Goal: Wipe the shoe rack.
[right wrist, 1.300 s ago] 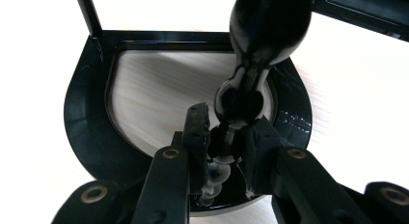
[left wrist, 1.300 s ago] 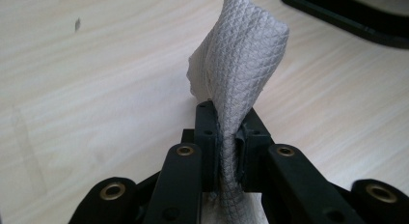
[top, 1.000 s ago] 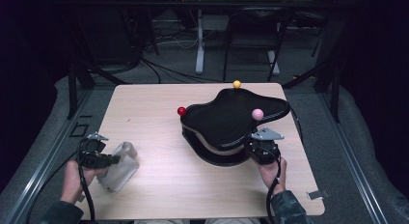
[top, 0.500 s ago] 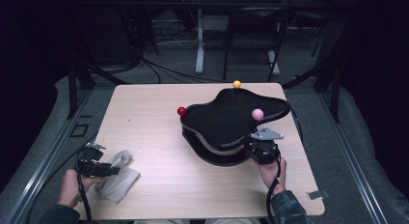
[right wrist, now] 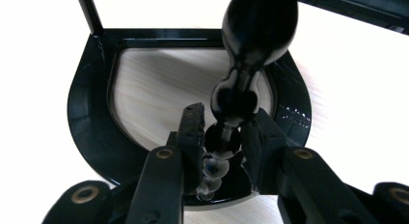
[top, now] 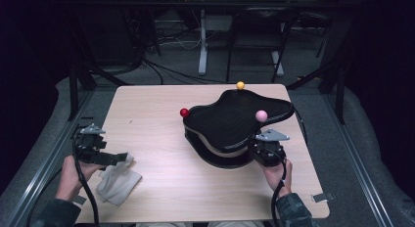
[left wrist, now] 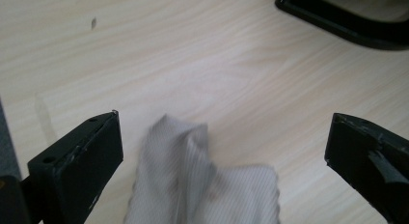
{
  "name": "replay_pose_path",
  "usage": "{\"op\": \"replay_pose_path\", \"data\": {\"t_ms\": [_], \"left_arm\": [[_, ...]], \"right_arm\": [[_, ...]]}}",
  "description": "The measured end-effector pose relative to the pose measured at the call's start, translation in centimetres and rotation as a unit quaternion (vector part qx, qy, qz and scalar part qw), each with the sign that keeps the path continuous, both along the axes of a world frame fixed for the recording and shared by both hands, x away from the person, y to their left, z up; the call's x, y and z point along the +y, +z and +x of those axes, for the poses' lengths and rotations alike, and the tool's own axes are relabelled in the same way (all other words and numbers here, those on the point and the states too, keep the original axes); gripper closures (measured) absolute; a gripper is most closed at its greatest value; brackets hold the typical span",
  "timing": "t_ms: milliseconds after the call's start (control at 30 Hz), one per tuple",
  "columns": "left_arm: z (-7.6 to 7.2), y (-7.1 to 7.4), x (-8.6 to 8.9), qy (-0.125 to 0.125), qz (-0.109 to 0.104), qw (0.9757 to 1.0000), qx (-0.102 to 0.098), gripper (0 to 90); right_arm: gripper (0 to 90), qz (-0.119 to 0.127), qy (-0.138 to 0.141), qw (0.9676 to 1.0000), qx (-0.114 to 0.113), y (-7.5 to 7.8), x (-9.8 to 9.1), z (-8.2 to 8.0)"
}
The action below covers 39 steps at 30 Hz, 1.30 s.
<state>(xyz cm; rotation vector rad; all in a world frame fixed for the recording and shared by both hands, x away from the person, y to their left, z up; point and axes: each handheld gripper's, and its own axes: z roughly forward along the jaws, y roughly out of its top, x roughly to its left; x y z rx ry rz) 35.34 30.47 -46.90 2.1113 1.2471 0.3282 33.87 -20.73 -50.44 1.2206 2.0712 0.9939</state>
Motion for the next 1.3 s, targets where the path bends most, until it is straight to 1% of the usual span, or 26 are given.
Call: {"op": "replay_pose_path", "data": {"t_ms": [33,100,133,200,267,300,367,567,600,667,767,867,900,967,1067,1100,1167,1200,1233,1300], "left_arm": [[0.4,0.2,-0.4,-0.002,-0.002,1.0,-0.003,0.0],[1.2,0.4,-1.3,-0.007,-0.004,0.9999,-0.011,0.0],[1.7,0.5,-1.8,-0.015,-0.002,0.9998,-0.009,0.0],[2.5,0.5,-2.7,-0.022,-0.004,0.9997,-0.01,0.0],[3.3,0.6,-3.6,-0.03,-0.007,0.9995,-0.007,0.0],[3.6,0.6,-4.0,-0.034,-0.01,0.9993,-0.01,0.0],[4.2,0.8,-4.9,-0.042,-0.009,0.999,-0.01,0.1],[6.1,1.5,-7.0,-0.058,-0.019,0.998,-0.015,0.1],[6.4,1.6,-7.5,-0.058,-0.018,0.998,-0.018,0.1],[7.0,1.8,-8.3,-0.066,-0.017,0.9975,-0.015,0.1],[7.9,2.2,-9.4,-0.071,-0.016,0.9972,-0.019,0.1],[8.8,2.6,-10.4,-0.072,-0.024,0.9969,-0.022,0.1],[9.1,2.7,-10.7,-0.071,-0.024,0.997,-0.022,0.2],[9.7,2.8,-11.3,-0.074,-0.031,0.9966,-0.02,0.2],[10.5,2.8,-12.5,-0.081,-0.027,0.996,-0.025,0.8],[10.7,2.8,-13.0,-0.083,-0.024,0.996,-0.026,1.8],[11.2,2.8,-13.8,-0.087,-0.025,0.9956,-0.027,3.3],[11.3,2.8,-14.3,-0.089,-0.021,0.9954,-0.031,5.5],[11.6,2.8,-14.7,-0.093,-0.021,0.9949,-0.033,8.4],[11.9,2.7,-15.4,-0.098,-0.023,0.9945,-0.03,15.2]], "right_arm": [[73.7,0.003,0.004,1.0,0.001,0.0,0.0,0.0],[74.2,-0.002,0.004,1.0,0.0,-0.1,0.1,0.0],[74.4,-0.003,0.005,1.0,0.0,-0.1,0.1,0.0],[74.7,-0.004,0.008,1.0,0.0,0.0,0.1,0.0],[74.8,-0.01,0.01,0.9999,0.0,0.0,0.0,0.0],[74.9,-0.01,0.012,0.9999,0.001,0.0,0.0,0.0],[74.8,-0.011,0.017,0.9998,0.0,0.0,-0.1,0.0],[74.7,-0.006,0.019,0.9998,-0.001,-0.1,-0.3,-0.1],[74.7,-0.007,0.019,0.9998,-0.001,-0.1,-0.3,-0.1],[74.6,-0.004,0.019,0.9998,-0.001,-0.1,-0.3,-0.1],[74.6,-0.007,0.019,0.9998,-0.002,-0.1,-0.3,-0.1],[74.6,-0.007,0.019,0.9998,-0.003,-0.1,-0.3,-0.1],[74.6,-0.007,0.02,0.9998,-0.002,-0.1,-0.3,-0.1],[74.6,-0.004,0.018,0.9998,-0.002,-0.1,-0.3,-0.1],[74.6,-0.004,0.019,0.9998,0.0,-0.1,-0.3,-0.1],[74.6,-0.004,0.018,0.9998,0.0,-0.1,-0.3,-0.1],[74.6,-0.005,0.018,0.9998,0.0,-0.1,-0.3,-0.1],[74.6,-0.004,0.018,0.9998,0.0,-0.1,-0.3,-0.1],[74.6,-0.005,0.018,0.9998,0.0,-0.1,-0.3,-0.1],[74.7,-0.003,0.02,0.9998,0.0,-0.1,-0.3,0.0]]}}
